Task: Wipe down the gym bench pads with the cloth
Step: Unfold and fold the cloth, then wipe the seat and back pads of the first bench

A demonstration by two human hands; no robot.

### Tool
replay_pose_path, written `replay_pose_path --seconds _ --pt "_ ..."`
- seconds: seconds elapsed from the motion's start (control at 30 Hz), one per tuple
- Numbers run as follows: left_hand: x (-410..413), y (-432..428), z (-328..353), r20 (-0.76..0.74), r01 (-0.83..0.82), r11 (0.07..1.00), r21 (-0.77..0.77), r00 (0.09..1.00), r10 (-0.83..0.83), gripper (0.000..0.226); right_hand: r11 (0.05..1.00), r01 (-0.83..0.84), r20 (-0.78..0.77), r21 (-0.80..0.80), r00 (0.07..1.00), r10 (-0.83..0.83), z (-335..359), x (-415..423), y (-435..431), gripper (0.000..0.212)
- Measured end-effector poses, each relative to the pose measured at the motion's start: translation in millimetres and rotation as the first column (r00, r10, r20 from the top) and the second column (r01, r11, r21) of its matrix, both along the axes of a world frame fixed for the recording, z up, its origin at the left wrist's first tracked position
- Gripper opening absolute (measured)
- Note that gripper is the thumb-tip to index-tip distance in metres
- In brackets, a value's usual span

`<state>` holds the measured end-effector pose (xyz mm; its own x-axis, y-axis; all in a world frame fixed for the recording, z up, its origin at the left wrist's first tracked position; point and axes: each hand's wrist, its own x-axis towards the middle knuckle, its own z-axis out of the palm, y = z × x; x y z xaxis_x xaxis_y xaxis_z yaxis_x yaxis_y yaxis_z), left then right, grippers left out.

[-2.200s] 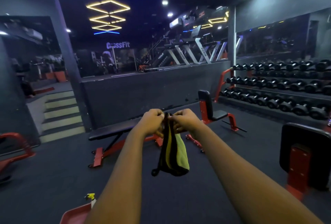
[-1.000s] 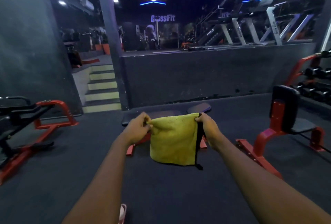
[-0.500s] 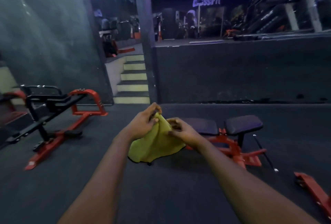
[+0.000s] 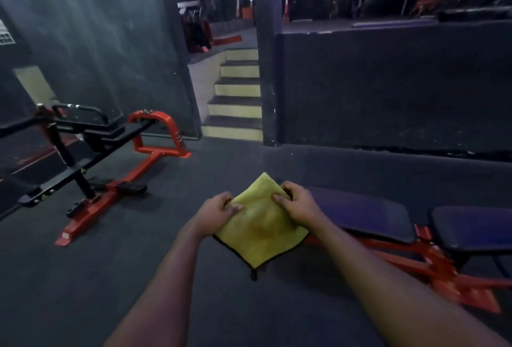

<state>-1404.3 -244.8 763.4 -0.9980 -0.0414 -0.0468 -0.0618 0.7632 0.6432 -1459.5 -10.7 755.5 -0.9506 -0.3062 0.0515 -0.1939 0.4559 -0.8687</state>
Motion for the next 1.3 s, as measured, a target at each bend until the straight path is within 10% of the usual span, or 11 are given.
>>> replay_pose_path --seconds 0.57,0.8,0.97,1.3 --pt "-406.5 -57.2 -254.9 0.321 0.127 0.991 -0.046 0.941 -0.106 0.016 0.902 0.392 0.429 0.179 0.794 -0.431 -285.4 -344.9 -74.7 0.016" --pt "-562.3 -84.9 -383.9 0.3 0.202 0.979 0.023 0.933 -0.199 0.007 0.749 0.507 0.065 0.426 0.809 -0.585 -389.8 -448.2 -124.0 0.039" --pt "-608.0 -112.0 -434.9 0.135 0.059 0.997 0.059 0.989 -0.066 0.02 0.679 0.193 0.075 0.708 0.936 -0.344 -454.0 -468.4 -181.4 0.102" --pt "-660.9 -160.6 -498.8 0.229 0.066 0.907 0.417 0.958 -0.175 0.029 0.528 0.342 -0.029 0.777 0.857 -0.514 -492.9 -610.6 -189.5 0.073"
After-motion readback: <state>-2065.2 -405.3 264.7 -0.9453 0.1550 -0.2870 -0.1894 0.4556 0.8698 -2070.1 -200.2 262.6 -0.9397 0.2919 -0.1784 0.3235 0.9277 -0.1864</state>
